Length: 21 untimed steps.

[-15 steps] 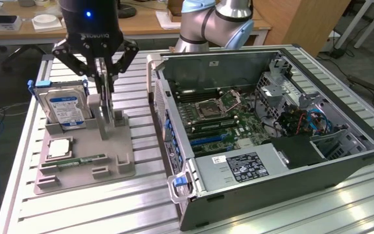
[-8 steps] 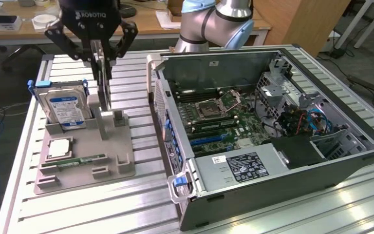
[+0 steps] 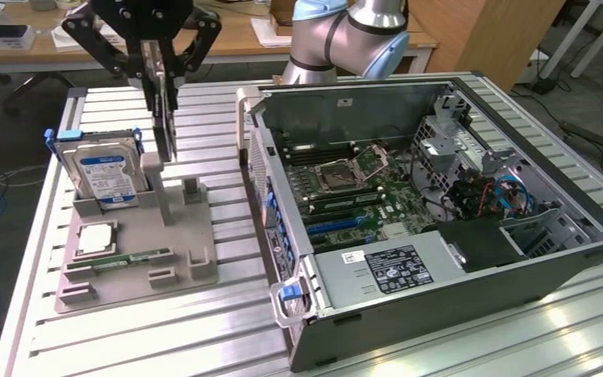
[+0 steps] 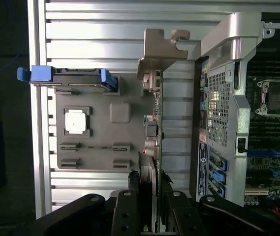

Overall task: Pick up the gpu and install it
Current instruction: 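Pick up the gpu and move the gpu toward the slot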

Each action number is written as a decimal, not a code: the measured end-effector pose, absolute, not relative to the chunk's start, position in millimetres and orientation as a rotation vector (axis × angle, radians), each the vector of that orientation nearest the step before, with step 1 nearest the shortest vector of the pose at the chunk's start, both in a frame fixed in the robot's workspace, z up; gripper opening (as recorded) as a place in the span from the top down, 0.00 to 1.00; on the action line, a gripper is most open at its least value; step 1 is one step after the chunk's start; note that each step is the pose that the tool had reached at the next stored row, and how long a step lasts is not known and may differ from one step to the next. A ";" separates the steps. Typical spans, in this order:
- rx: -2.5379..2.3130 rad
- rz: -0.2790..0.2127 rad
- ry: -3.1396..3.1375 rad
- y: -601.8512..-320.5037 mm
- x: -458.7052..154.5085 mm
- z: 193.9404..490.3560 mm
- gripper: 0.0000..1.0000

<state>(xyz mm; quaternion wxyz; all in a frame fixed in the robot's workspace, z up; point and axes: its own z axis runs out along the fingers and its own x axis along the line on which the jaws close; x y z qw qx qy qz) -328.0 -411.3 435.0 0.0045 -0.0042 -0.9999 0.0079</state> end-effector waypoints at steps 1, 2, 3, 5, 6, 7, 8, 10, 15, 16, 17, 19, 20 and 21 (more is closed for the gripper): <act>-0.013 0.024 -3.132 -411.3 -328.0 435.0 0.74; -0.013 0.024 -3.132 -411.3 -328.0 435.0 0.74; -0.013 0.024 -3.132 -411.3 -327.5 434.9 0.74; -0.013 0.024 -3.132 -411.3 -325.0 434.5 0.74; -0.013 0.024 -3.132 -411.3 -323.1 434.3 0.74; -0.013 0.024 -3.132 -411.3 -320.4 434.1 0.74; -0.013 0.024 -3.132 -411.3 -317.6 433.9 0.74; -0.013 0.024 -3.132 -411.3 -309.4 433.6 0.74; -0.013 0.024 -3.132 -411.3 -288.6 432.9 0.74; -0.013 0.024 -3.132 -411.3 -286.2 432.7 0.74; -0.013 0.024 -3.132 -411.3 -284.1 432.6 0.74; -0.013 0.024 -3.132 -411.3 -279.6 432.3 0.74; -0.013 0.024 -3.132 -411.3 -277.2 432.2 0.74; -0.013 0.024 -3.132 -411.3 -275.0 432.3 0.74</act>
